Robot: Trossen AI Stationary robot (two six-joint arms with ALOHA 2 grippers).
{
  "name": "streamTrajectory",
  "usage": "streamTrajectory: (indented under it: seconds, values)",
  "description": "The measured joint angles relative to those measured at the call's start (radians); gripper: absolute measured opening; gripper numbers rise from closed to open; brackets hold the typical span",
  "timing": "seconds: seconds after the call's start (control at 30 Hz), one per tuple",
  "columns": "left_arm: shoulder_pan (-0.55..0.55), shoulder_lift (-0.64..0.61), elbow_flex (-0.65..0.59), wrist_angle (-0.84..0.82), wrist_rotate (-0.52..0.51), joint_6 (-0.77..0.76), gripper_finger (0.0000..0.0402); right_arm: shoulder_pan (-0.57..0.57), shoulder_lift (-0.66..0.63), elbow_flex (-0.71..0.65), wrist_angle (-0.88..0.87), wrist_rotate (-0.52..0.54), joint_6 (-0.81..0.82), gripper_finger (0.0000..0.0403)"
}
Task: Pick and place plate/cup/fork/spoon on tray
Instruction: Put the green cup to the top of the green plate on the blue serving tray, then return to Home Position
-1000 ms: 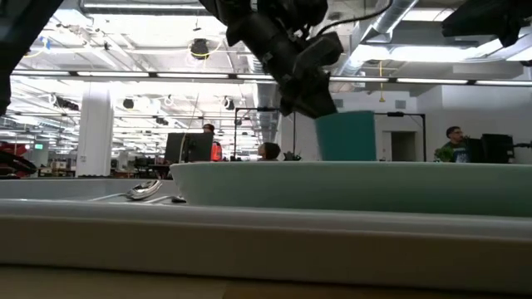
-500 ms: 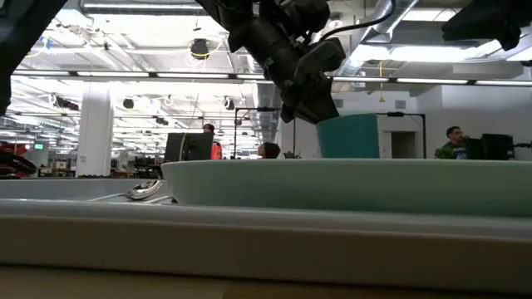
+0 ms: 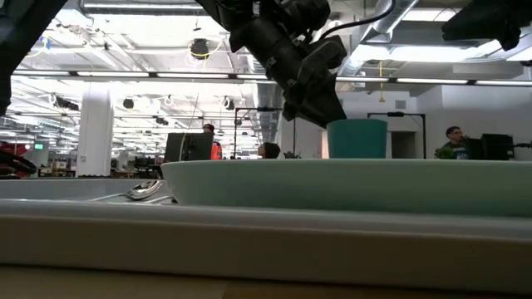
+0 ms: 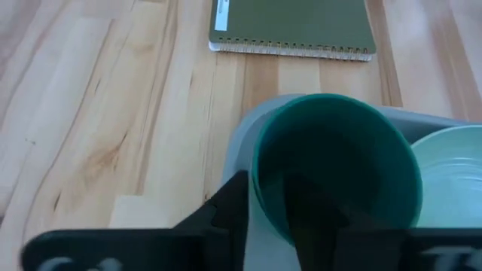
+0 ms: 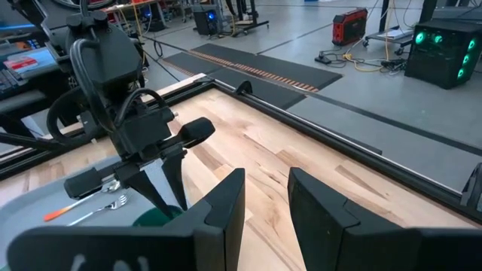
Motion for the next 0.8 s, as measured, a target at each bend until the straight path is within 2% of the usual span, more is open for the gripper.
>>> streamTrajectory:
  seconds: [0.33, 0.47, 0.63, 0.8]
  values:
    - [0.000, 0.000, 0.001, 0.016, 0.000, 0.022, 0.0144, 0.000, 0.000, 0.000, 0.000, 0.000, 0.001, 0.0129]
    - [0.000, 0.001, 0.039, -0.025, 0.008, 0.023, 0.0175, 0.000, 0.000, 0.000, 0.001, 0.000, 0.002, 0.0129]
    - [0.000, 0.001, 0.129, -0.099, 0.013, 0.027, 0.0209, 0.000, 0.000, 0.000, 0.001, 0.002, 0.002, 0.0129]
    - [0.000, 0.002, 0.269, -0.183, 0.015, 0.027, 0.0219, 0.000, 0.000, 0.001, 0.001, 0.010, -0.001, 0.0129]
